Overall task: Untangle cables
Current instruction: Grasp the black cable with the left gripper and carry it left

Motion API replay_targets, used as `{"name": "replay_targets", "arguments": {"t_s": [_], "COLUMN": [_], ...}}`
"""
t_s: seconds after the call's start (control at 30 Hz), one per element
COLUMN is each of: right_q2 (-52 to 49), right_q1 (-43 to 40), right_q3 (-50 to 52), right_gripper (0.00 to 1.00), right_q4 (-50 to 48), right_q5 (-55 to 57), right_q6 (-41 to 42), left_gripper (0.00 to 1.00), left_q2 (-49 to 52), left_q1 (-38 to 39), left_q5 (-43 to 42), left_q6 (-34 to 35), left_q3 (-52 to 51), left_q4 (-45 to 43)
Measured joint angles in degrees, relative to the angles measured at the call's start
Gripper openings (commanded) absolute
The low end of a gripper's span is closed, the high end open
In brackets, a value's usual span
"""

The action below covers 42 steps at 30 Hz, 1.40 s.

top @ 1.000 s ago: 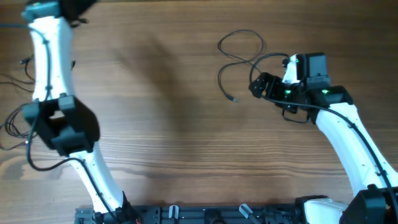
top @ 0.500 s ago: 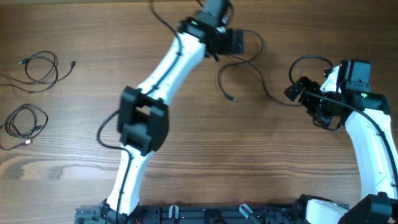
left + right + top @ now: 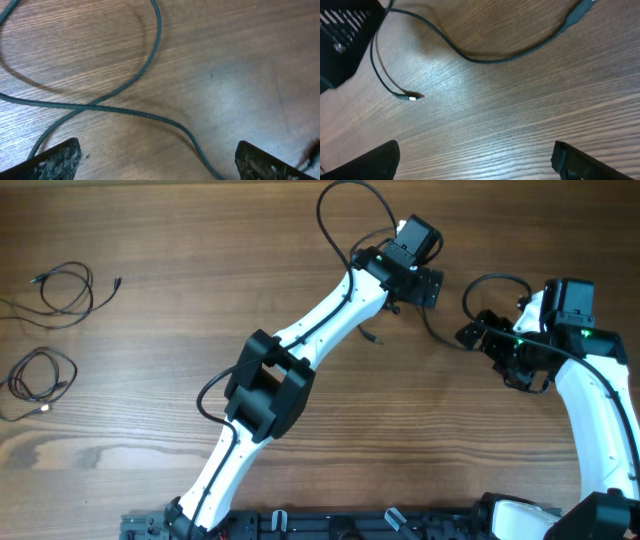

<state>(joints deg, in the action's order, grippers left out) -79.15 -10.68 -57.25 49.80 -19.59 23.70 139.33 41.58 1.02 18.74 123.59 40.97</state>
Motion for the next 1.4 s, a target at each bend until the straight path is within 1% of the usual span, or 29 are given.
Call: {"name": "replay_targets", "arguments": {"t_s": [0.17, 0.27, 0.43, 0.57, 0.6, 0.63, 0.67, 0.7, 0.73, 0.77, 0.8, 0.93, 1.07, 1.17, 1.2, 1.27, 1.4], "right_q2": [0.0, 0.0, 0.0, 0.0, 0.0, 0.0, 0.0, 0.0, 0.0, 0.0, 0.0, 0.0, 0.0, 0.0, 0.0, 0.0, 0.0], "right_q1": [0.0, 0.0, 0.0, 0.0, 0.0, 0.0, 0.0, 0.0, 0.0, 0.0, 0.0, 0.0, 0.0, 0.0, 0.0, 0.0, 0.0], "right_q3": [0.0, 0.0, 0.0, 0.0, 0.0, 0.0, 0.0, 0.0, 0.0, 0.0, 0.0, 0.0, 0.0, 0.0, 0.0, 0.0, 0.0], "right_gripper": [1.0, 1.0, 1.0, 1.0, 1.0, 1.0, 0.99, 1.0, 1.0, 1.0, 1.0, 0.99, 1.0, 1.0, 1.0, 1.0, 1.0], "right_q4": [0.1, 0.1, 0.1, 0.1, 0.1, 0.1, 0.1, 0.0, 0.0, -0.1, -0.2, -1.5, -2.8, -2.7, -2.8, -2.8, -3.0], "right_q5": [0.0, 0.0, 0.0, 0.0, 0.0, 0.0, 0.0, 0.0, 0.0, 0.0, 0.0, 0.2, 0.2, 0.2, 0.2, 0.2, 0.2], "right_q6": [0.0, 0.0, 0.0, 0.0, 0.0, 0.0, 0.0, 0.0, 0.0, 0.0, 0.0, 0.0, 0.0, 0.0, 0.0, 0.0, 0.0], "left_gripper": [1.0, 1.0, 1.0, 1.0, 0.98, 0.88, 0.74, 0.57, 0.33, 0.13, 0.04, 0.04, 0.04, 0.04, 0.04, 0.04, 0.04], "left_q2": [3.6, 4.8, 5.2, 8.2, 8.6, 8.7, 8.8, 8.9, 8.9, 9.0, 9.0, 9.1, 8.4, 6.8, 6.0, 3.7, -4.6], "left_q1": [0.0, 0.0, 0.0, 0.0, 0.0, 0.0, 0.0, 0.0, 0.0, 0.0, -0.1, -0.9, -1.2, -2.5, -3.5, -5.6, -9.8], "left_q5": [0.7, 1.0, 5.1, 7.3, 8.2, 8.4, 8.6, 8.9, 9.0, 9.3, 9.7, 10.3, 10.3, 10.5, 10.6, 10.9, 12.8], "left_q6": [1.7, 1.9, 2.1, 1.9, 1.4, 1.0, 0.4, -0.5, -0.6, -1.4, -2.2, -3.0, -3.0, -3.3, -4.4, -8.5, -26.6], "left_q3": [0.0, 0.0, 0.0, 0.0, 0.0, 0.0, 0.1, 0.1, 0.2, 0.2, 0.3, 0.6, 1.6, 1.3, 0.9, 0.1, -0.2], "left_q4": [-2.1, -5.9, -10.5, -11.5, -12.3, -12.3, -12.3, -12.1, -12.0, -11.5, -11.0, -9.4, -3.1, 3.6, 6.1, 9.3, 21.2]}}
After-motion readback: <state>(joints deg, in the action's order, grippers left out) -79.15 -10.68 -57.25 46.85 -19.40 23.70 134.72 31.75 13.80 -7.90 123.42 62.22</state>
